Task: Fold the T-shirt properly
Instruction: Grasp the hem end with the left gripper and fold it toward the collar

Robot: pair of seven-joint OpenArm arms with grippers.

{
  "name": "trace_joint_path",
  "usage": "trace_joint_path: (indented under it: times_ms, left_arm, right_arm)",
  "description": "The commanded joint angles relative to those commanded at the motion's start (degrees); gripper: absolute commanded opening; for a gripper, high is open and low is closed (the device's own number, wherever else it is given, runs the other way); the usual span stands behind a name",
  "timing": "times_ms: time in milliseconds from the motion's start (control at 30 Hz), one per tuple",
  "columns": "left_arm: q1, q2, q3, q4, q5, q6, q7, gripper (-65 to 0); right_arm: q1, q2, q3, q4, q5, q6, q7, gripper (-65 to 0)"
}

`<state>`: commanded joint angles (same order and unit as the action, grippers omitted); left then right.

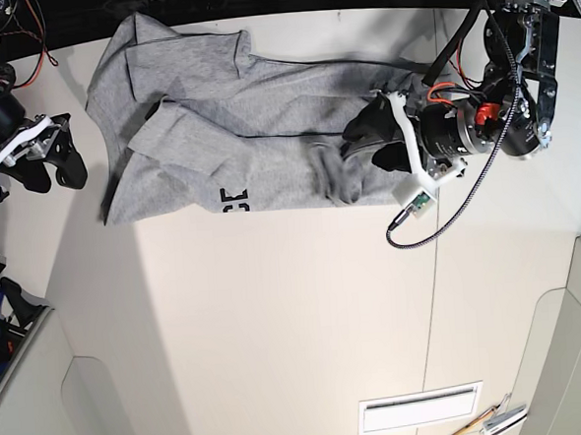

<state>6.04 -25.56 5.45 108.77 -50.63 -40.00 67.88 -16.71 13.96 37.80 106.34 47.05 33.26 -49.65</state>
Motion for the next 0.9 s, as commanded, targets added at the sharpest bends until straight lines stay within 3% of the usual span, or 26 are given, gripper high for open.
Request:
trace_joint_path:
  times_ms: [200,367,600,767,900]
  left_arm:
    - [-0.02,0.37,2.36,-0.02,-11.06,0.0,-0.07,-23.4]
    - [0.04,1.11,2.36,0.2,-18.27,0.0,5.42,-23.4]
    - [0.33,0.81,2.34,0.2,-18.97,0.0,6.1,-23.4]
    - [0.33,0.81,2.08,0.2,-17.86,0.0,6.08,-23.4]
    - [0.37,0.81,-2.58,0.2,-18.93,0.0,6.1,-23.4]
  right_arm:
    - [-0.02,0.07,-0.04,-8.63,0.98,0.02,-0.07,-23.0]
    - [-4.66,2.21,-0.04,-9.46,6.08,1.09,-4.07,-23.0]
    - [-15.23,2.38,-0.04,-9.44,10.38,1.73,-6.08,-23.0]
    - [-19.54,2.34,-0.04,-8.59,14.01,3.58,-8.46,-23.0]
    - [-20.33,1.75,-0.07,-3.69,14.19,3.65,-9.18,-23.1]
